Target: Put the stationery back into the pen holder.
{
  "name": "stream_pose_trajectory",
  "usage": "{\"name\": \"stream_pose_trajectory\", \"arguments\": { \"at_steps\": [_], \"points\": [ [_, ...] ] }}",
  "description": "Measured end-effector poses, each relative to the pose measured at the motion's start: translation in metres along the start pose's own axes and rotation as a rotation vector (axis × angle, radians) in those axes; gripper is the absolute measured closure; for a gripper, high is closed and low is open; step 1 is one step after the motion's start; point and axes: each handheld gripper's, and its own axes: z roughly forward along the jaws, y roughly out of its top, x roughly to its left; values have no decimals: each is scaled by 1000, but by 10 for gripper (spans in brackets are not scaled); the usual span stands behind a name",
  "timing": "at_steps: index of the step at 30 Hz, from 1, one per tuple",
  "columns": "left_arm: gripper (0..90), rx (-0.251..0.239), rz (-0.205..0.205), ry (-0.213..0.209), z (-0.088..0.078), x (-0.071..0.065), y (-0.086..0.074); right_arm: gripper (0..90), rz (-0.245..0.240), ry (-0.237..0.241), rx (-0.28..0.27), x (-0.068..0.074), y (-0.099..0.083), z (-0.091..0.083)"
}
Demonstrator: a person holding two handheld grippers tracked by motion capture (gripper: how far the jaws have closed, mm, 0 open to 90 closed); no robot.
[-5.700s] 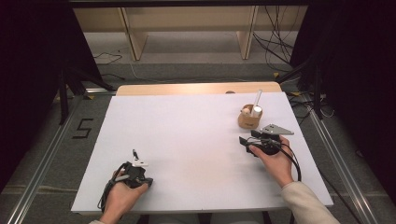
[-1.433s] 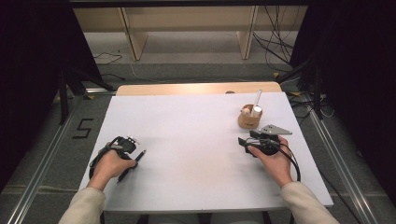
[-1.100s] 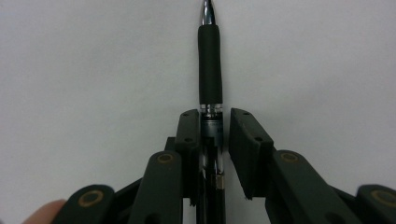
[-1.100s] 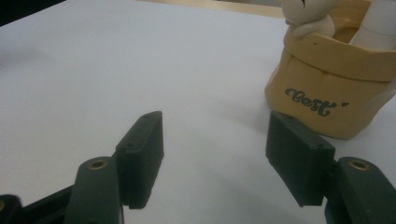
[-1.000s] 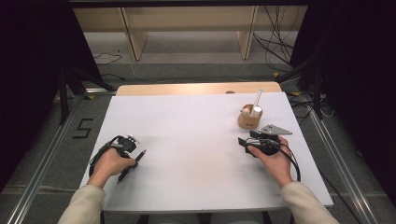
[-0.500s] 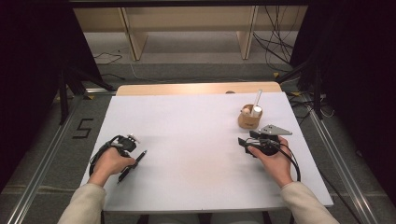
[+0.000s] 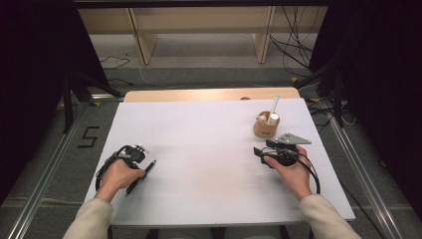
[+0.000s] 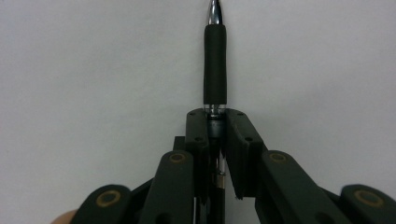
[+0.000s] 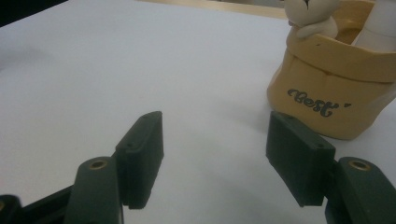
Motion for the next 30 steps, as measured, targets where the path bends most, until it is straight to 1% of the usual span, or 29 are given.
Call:
{"name": "stream_pose_trajectory", "arguments": {
  "at_steps": [1, 2, 4, 6, 7, 11, 12, 13, 14, 18, 20, 22, 24, 30],
  "points": [
    [798, -15, -11, -1, 0, -1, -1, 372, -1, 1, -1, 0, 0, 0],
    [798, -25, -13, -3, -1, -2, -1, 372, -2, 1, -4, 1, 0, 0],
    [798, -53, -18, -21, -3, -4, 0, 372, -3, 3, -4, 1, 0, 0],
    [798, -104, -33, -33, -6, -9, 1, 371, -5, 4, -3, 2, 0, 0],
    [798, -131, -34, -32, -8, -11, 2, 370, -7, 5, -4, 2, 0, 0],
    [798, -301, -40, -10, -14, -20, 6, 364, -3, 9, -3, 4, 0, 0],
    [798, -335, -42, -7, -15, -23, 7, 364, -5, 10, -4, 4, 0, 0],
    [798, -365, -46, -10, -16, -25, 7, 362, -8, 12, -4, 5, 0, 0],
    [797, -404, -60, -17, -16, -28, 8, 360, -10, 14, -3, 5, 0, 1],
    [797, -523, -89, -26, -17, -38, 10, 352, -11, 19, -6, 7, 0, 2],
    [798, -583, -115, -39, -18, -43, 11, 349, -13, 23, -7, 8, 0, 2],
    [797, -624, -129, -53, -18, -47, 12, 347, -11, 24, -9, 10, 0, 3],
    [797, -651, -137, -59, -18, -51, 13, 345, -14, 29, -10, 12, -1, 3],
    [797, -701, -139, -47, -19, -58, 15, 340, -21, 37, -8, 15, -1, 6]
  ]
}}
